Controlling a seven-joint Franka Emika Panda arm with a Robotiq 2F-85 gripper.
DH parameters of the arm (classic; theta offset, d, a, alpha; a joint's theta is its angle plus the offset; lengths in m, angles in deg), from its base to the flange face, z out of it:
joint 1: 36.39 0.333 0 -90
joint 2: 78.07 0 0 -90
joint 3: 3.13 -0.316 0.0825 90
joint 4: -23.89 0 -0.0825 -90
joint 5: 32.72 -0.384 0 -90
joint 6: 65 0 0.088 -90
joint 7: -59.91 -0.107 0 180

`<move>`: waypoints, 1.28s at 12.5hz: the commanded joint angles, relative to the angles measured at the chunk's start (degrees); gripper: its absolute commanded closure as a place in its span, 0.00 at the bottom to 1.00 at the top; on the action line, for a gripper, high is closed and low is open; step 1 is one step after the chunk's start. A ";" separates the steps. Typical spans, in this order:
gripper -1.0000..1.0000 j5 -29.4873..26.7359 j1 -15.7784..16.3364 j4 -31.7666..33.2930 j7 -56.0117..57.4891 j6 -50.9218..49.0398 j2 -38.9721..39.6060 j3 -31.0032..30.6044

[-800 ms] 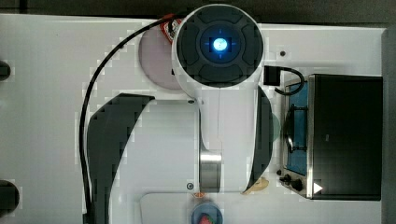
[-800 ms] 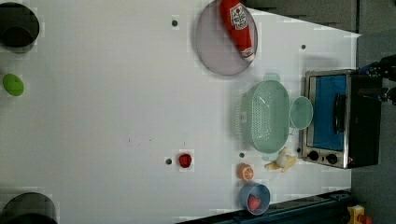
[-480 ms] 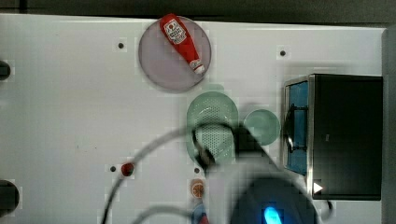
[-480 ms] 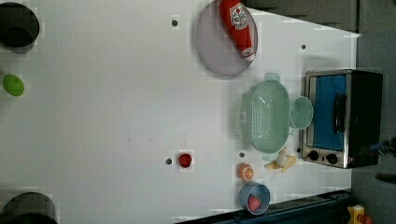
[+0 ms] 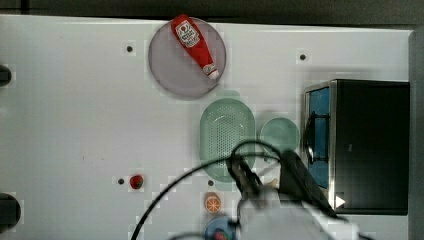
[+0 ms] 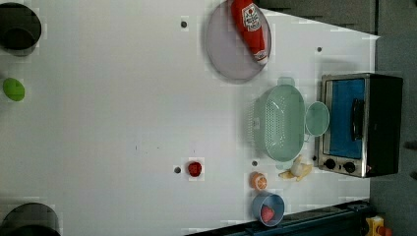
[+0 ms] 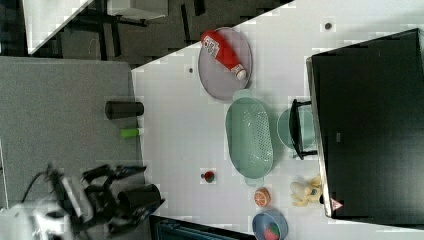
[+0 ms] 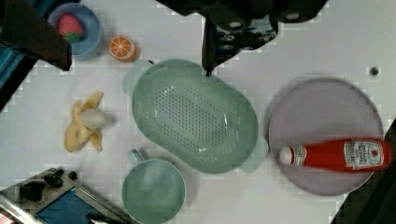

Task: Drag strainer right to left.

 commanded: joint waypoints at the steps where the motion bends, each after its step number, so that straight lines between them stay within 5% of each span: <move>1: 0.00 -1.25 0.72 8.48 -10.26 5.47 10.72 -1.54; 9: 0.00 -1.37 0.93 14.60 -20.27 38.72 32.91 -2.85; 16: 0.00 -1.62 3.03 15.89 -38.31 57.92 47.58 -6.47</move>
